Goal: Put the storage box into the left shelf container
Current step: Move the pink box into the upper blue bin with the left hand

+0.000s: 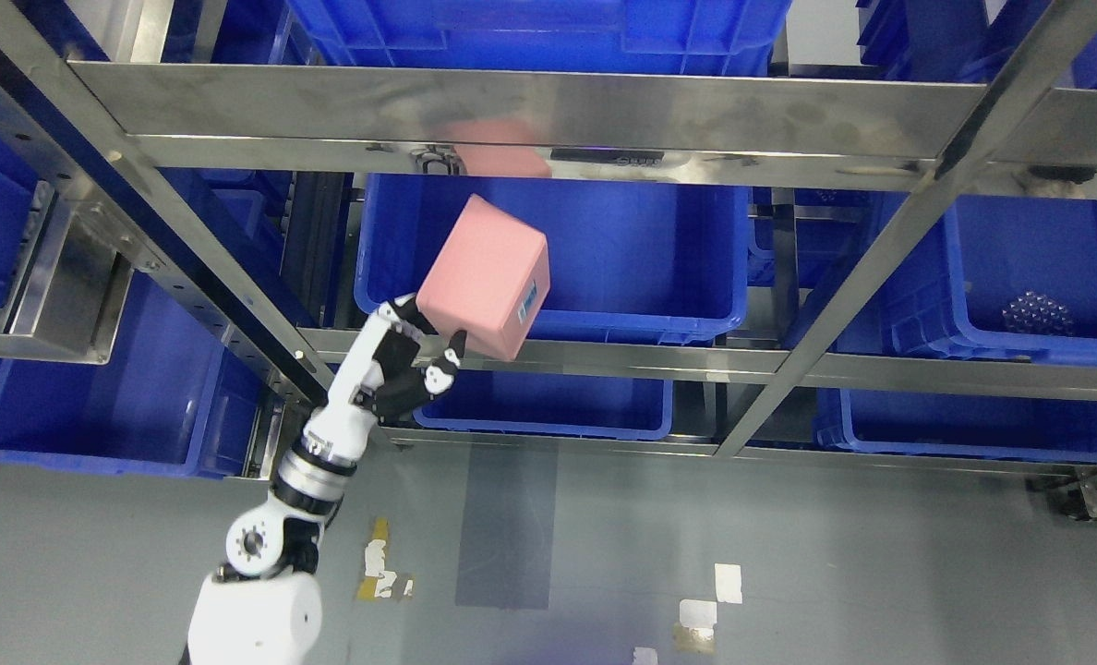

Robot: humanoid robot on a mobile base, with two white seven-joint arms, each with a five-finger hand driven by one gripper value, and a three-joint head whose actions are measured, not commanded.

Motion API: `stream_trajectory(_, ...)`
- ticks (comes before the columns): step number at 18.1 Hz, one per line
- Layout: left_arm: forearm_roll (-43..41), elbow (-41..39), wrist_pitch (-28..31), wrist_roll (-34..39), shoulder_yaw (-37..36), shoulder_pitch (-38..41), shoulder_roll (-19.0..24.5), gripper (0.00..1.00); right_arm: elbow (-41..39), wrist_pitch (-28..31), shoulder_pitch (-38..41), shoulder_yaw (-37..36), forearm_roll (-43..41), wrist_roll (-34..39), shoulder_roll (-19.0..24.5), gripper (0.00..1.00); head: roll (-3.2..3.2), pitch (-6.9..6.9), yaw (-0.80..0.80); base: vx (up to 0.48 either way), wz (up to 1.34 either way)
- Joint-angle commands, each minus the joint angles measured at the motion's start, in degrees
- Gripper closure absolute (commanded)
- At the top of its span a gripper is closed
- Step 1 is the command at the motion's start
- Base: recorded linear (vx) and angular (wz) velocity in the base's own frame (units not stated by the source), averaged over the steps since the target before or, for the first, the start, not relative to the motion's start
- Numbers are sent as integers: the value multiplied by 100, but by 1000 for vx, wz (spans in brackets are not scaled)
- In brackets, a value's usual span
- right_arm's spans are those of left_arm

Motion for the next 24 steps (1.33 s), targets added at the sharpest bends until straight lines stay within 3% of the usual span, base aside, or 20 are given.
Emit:
stream_trajectory(1, -950, 1916, 218, -308, 417, -1273, 24, 98, -100, 30, -26, 0, -123, 6, -100, 0, 0, 0, 0, -13, 43)
stream_trajectory(7, -3024, 3191, 157, -477, 101, -2706, -73, 97, -100, 21, -17, 0, -123, -3, -100, 0, 0, 0, 0, -2, 7)
stream_trajectory(11, -4238, 3571, -89, -477, -31, -3147, -131, 96, -100, 21, -17, -9, -123, -3, -100, 0, 0, 0, 0, 0, 0)
stream_trajectory(18, -4724, 3834, -239, -424, -181, -3376, -131, 85, -100, 29, -17, 0, -123, -3, -100, 0, 0, 0, 0, 0, 0)
stream_trajectory(20, -4715, 3817, -230, -319, -128, -3376, -131, 66, -100, 29, -26, 0, -123, -3, -100, 0, 0, -1, 0, 0, 0)
stream_trajectory(22, -4715, 3799, -247, -169, -172, -3367, -131, 31, -100, 30, -17, 0, -123, -3, -100, 0, 0, -1, 0, 0, 0)
stream_trajectory(24, -4628, 3668, -247, -125, -6, -3367, -131, 16, -100, 29, -17, 0, -123, 6, -100, 0, 0, -1, 0, 0, 0)
